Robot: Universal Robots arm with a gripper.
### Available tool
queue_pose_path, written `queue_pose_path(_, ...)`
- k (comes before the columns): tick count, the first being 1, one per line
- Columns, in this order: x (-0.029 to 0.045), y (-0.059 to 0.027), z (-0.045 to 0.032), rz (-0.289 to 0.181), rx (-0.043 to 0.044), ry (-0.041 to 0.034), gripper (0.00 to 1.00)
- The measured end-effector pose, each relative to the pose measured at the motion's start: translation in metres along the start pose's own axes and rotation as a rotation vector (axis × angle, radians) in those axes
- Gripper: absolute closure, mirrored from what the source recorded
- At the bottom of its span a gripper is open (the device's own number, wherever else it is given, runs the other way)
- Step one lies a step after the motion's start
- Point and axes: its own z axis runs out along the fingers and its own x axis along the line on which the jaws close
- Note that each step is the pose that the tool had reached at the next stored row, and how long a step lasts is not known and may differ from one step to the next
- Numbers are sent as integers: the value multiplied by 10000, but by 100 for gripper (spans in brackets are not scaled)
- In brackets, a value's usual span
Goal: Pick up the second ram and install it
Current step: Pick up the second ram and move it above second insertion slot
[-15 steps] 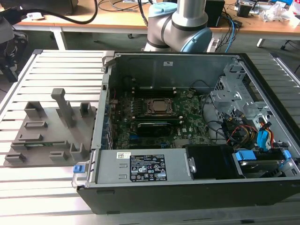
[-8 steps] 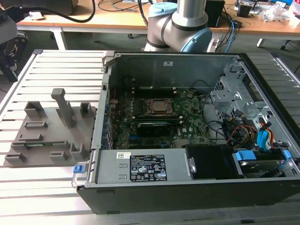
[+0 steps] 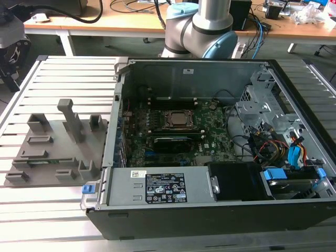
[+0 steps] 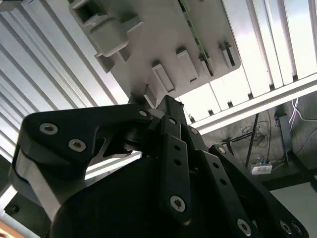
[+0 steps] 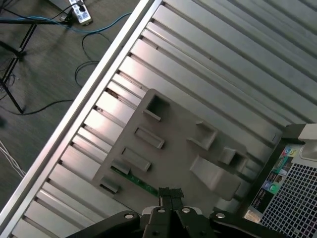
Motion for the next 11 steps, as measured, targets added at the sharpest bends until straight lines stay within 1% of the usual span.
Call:
queue_pose_path(4,0,0,0,-483,-12,18,89)
queue_pose_path(7,0,0,0,-1071,-25,38,89)
queue_pose_path(11,0,0,0,-1504,-36,53,89)
